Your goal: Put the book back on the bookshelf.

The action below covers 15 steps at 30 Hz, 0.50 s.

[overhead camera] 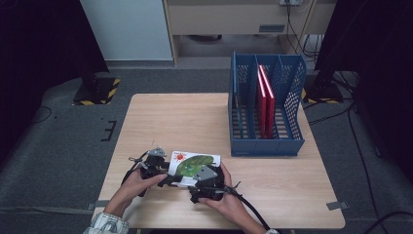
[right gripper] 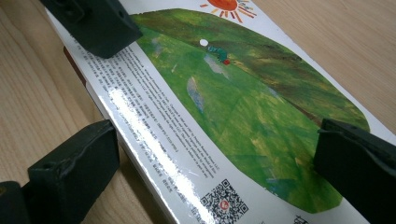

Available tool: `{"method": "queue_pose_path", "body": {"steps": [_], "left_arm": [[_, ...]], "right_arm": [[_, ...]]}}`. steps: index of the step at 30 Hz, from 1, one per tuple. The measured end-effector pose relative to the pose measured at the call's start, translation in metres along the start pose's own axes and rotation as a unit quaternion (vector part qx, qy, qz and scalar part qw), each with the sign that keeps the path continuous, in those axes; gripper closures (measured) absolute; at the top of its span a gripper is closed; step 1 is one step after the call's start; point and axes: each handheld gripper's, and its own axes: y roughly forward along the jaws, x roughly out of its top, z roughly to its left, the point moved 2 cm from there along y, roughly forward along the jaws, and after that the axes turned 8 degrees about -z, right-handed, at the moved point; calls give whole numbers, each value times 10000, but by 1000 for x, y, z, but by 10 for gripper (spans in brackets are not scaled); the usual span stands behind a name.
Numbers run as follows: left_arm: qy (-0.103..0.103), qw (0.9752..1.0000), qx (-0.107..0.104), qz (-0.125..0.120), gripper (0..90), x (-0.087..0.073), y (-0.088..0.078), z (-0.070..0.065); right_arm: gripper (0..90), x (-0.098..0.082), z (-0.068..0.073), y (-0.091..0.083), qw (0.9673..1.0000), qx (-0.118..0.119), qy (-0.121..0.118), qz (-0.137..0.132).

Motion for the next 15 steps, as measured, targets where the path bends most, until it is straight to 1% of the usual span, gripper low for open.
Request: {"method": "queue_pose_path", "body": {"steps": [3,5,13,15], "left_arm": [[42,10000,-38,-20,136,1,-1,0],[24,9999,-88,-45,148,1,-1,0],[-54,9999,-61,-133,182,3,-2,0],[-42,9998,-43,-167,189,5,-2,0]], "right_arm": [[8,0,-1,0,10000,7,3,2],[8,0,-1,-1,10000,9,15,-7],[10,-1,-3,-2,10000,59,-3,-36],[11,-1,-4,-2,10000,61,38,-45]]}}
